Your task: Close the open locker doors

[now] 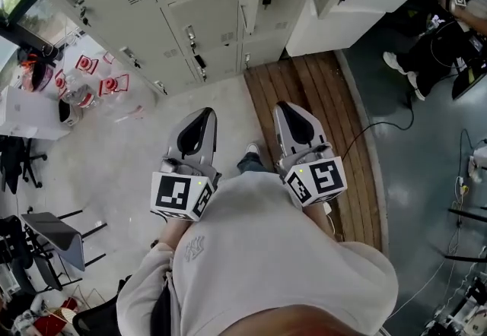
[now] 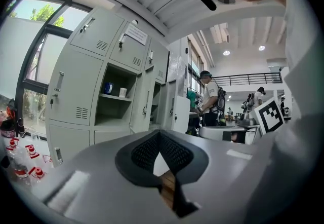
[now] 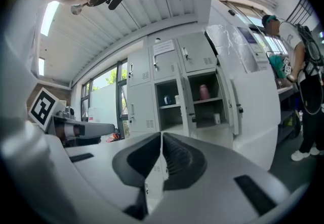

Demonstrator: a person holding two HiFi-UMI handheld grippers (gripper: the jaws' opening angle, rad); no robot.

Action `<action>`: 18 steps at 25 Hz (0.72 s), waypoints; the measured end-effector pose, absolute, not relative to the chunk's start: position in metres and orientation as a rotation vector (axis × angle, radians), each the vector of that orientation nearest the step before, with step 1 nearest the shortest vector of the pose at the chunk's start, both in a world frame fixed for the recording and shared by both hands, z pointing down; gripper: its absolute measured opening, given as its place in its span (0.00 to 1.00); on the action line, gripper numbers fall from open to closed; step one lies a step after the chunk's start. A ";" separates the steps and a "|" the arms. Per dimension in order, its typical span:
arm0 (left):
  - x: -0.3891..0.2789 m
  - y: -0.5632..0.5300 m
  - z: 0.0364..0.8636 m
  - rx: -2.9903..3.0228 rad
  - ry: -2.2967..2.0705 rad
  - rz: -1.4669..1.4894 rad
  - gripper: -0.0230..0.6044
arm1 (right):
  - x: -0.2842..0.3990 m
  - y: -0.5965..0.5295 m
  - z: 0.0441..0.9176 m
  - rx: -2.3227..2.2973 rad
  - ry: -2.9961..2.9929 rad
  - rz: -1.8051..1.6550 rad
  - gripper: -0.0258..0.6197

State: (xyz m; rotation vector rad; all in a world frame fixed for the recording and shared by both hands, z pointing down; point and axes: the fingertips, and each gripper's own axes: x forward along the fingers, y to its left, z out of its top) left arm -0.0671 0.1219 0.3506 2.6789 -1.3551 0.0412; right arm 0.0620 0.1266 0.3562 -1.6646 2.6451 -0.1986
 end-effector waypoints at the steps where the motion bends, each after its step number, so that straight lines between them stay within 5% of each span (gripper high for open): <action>1: -0.061 0.112 0.346 2.675 -1.374 0.028 0.03 | 0.069 0.113 0.352 -1.644 2.657 -0.189 0.06; 18: -0.058 -0.016 0.347 2.510 -1.542 0.019 0.03 | 0.106 -0.049 0.324 -1.379 2.737 -0.109 0.06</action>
